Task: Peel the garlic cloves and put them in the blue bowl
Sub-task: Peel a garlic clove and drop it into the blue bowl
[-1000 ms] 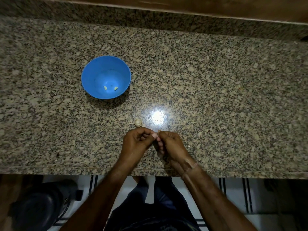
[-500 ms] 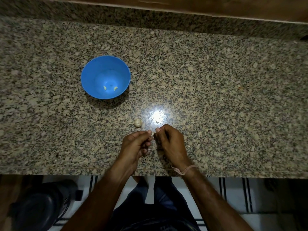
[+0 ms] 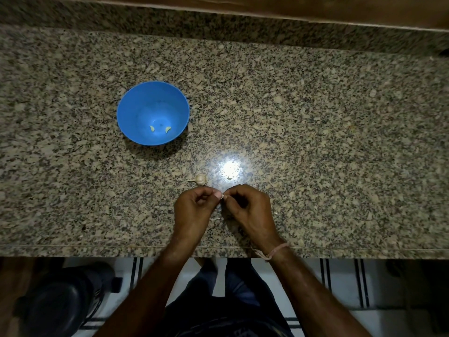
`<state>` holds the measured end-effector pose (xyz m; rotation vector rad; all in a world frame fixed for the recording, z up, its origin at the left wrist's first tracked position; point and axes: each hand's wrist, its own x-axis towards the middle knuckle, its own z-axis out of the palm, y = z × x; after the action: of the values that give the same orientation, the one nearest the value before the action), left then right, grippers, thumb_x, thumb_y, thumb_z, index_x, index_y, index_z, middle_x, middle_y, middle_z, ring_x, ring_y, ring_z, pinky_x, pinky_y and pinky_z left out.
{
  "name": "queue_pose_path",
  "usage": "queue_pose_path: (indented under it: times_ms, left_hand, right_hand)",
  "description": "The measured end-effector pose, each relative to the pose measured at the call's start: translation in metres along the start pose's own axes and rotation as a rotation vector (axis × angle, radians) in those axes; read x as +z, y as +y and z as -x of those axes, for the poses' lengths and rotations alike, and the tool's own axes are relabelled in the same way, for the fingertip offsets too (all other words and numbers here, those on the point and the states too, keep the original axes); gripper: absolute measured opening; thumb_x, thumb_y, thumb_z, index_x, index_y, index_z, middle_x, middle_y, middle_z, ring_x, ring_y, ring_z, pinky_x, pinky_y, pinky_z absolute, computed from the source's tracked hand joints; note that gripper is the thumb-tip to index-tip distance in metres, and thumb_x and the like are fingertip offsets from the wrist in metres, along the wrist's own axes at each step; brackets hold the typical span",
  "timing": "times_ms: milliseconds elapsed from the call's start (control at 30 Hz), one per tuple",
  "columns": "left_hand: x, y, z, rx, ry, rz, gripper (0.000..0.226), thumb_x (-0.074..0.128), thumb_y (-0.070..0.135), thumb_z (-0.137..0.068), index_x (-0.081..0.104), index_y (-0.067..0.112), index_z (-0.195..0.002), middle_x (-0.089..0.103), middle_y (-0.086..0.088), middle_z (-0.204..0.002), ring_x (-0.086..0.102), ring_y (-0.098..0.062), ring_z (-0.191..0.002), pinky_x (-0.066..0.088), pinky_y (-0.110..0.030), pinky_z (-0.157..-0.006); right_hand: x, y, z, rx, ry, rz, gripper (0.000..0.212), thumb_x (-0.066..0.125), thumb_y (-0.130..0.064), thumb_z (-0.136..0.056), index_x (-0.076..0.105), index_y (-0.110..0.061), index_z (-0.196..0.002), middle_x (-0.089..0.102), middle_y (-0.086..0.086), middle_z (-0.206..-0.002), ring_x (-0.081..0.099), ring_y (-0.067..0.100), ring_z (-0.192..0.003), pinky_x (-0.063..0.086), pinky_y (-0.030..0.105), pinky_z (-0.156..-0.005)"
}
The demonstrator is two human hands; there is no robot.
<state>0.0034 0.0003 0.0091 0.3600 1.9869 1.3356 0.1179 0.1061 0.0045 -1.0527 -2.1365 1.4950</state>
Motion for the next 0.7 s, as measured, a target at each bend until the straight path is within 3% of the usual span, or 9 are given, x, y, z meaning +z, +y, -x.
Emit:
queue_pose_path:
  times_ms: [133, 200, 267, 367, 433, 533, 600, 700]
  left_hand:
    - [-0.0021, -0.0018, 0.0003, 0.021, -0.041, 0.032, 0.012, 0.074, 0.01, -0.094, 0.079, 0.02, -0.09, 0.078, 0.003, -0.082, 0.075, -0.01, -0.081, 0.057, -0.021, -0.072]
    - [-0.0031, -0.0029, -0.0013, -0.061, -0.071, 0.154, 0.011, 0.072, 0.007, -0.095, 0.079, 0.015, -0.092, 0.078, -0.006, -0.084, 0.073, -0.017, -0.081, 0.06, -0.031, -0.075]
    - [-0.0051, -0.0021, -0.003, -0.171, -0.109, 0.255, 0.01, 0.071, 0.007, -0.095, 0.08, 0.012, -0.092, 0.076, -0.011, -0.085, 0.068, -0.016, -0.074, 0.056, -0.03, -0.068]
    - [-0.0067, 0.0027, -0.0062, -0.387, -0.16, 0.363, 0.011, 0.073, 0.011, -0.093, 0.079, 0.012, -0.084, 0.07, -0.008, -0.077, 0.056, -0.011, -0.061, 0.039, -0.022, -0.05]
    - [-0.0054, 0.0044, -0.0073, -0.472, -0.136, 0.407, 0.013, 0.074, 0.014, -0.092, 0.077, 0.012, -0.08, 0.071, -0.006, -0.074, 0.056, -0.01, -0.057, 0.037, -0.02, -0.047]
    - [-0.0023, -0.0019, -0.0056, -0.325, -0.098, 0.301, 0.014, 0.074, 0.02, -0.095, 0.078, 0.008, -0.087, 0.07, -0.007, -0.072, 0.058, -0.011, -0.06, 0.042, -0.022, -0.051]
    - [-0.0006, -0.0036, -0.0024, -0.211, -0.095, 0.227, 0.016, 0.073, 0.023, -0.096, 0.078, 0.008, -0.094, 0.073, -0.011, -0.076, 0.063, -0.013, -0.066, 0.048, -0.025, -0.059]
    - [0.0015, -0.0038, -0.0029, -0.21, -0.092, 0.246, 0.015, 0.071, 0.021, -0.098, 0.078, 0.008, -0.098, 0.072, -0.01, -0.077, 0.065, -0.013, -0.071, 0.049, -0.029, -0.064]
  right_hand:
    - [0.0008, 0.0, -0.0036, 0.114, -0.028, -0.101, 0.007, 0.075, -0.012, -0.09, 0.078, -0.014, -0.085, 0.076, -0.001, -0.078, 0.074, 0.02, -0.074, 0.061, 0.045, -0.071]
    - [0.0007, -0.0005, -0.0048, 0.173, -0.043, -0.18, 0.006, 0.077, -0.012, -0.089, 0.079, -0.012, -0.084, 0.077, 0.002, -0.078, 0.075, 0.027, -0.076, 0.062, 0.051, -0.075]
    - [-0.0001, 0.0007, -0.0054, 0.207, -0.05, -0.218, 0.006, 0.078, -0.013, -0.089, 0.079, -0.01, -0.085, 0.077, 0.004, -0.079, 0.074, 0.034, -0.079, 0.062, 0.056, -0.077]
    - [0.0012, -0.0015, -0.0014, 0.118, -0.035, -0.109, 0.009, 0.076, -0.014, -0.09, 0.076, -0.013, -0.082, 0.074, 0.002, -0.076, 0.071, 0.029, -0.074, 0.06, 0.051, -0.07]
    - [0.0032, -0.0055, 0.0021, -0.041, -0.007, 0.1, 0.014, 0.077, -0.019, -0.09, 0.07, -0.017, -0.077, 0.067, -0.003, -0.072, 0.063, 0.021, -0.069, 0.053, 0.041, -0.062]
    - [0.0056, -0.0081, 0.0027, -0.028, 0.009, 0.089, 0.013, 0.077, -0.018, -0.09, 0.071, -0.017, -0.078, 0.067, -0.004, -0.071, 0.063, 0.017, -0.067, 0.051, 0.034, -0.06]
    - [0.0033, -0.0047, 0.0003, 0.053, -0.008, -0.025, 0.01, 0.076, -0.02, -0.091, 0.074, -0.017, -0.082, 0.072, -0.002, -0.074, 0.068, 0.018, -0.069, 0.056, 0.038, -0.063]
    - [0.0012, 0.0008, -0.001, 0.093, 0.01, -0.045, 0.007, 0.074, -0.021, -0.091, 0.077, -0.018, -0.085, 0.075, -0.003, -0.077, 0.072, 0.02, -0.074, 0.059, 0.045, -0.069]
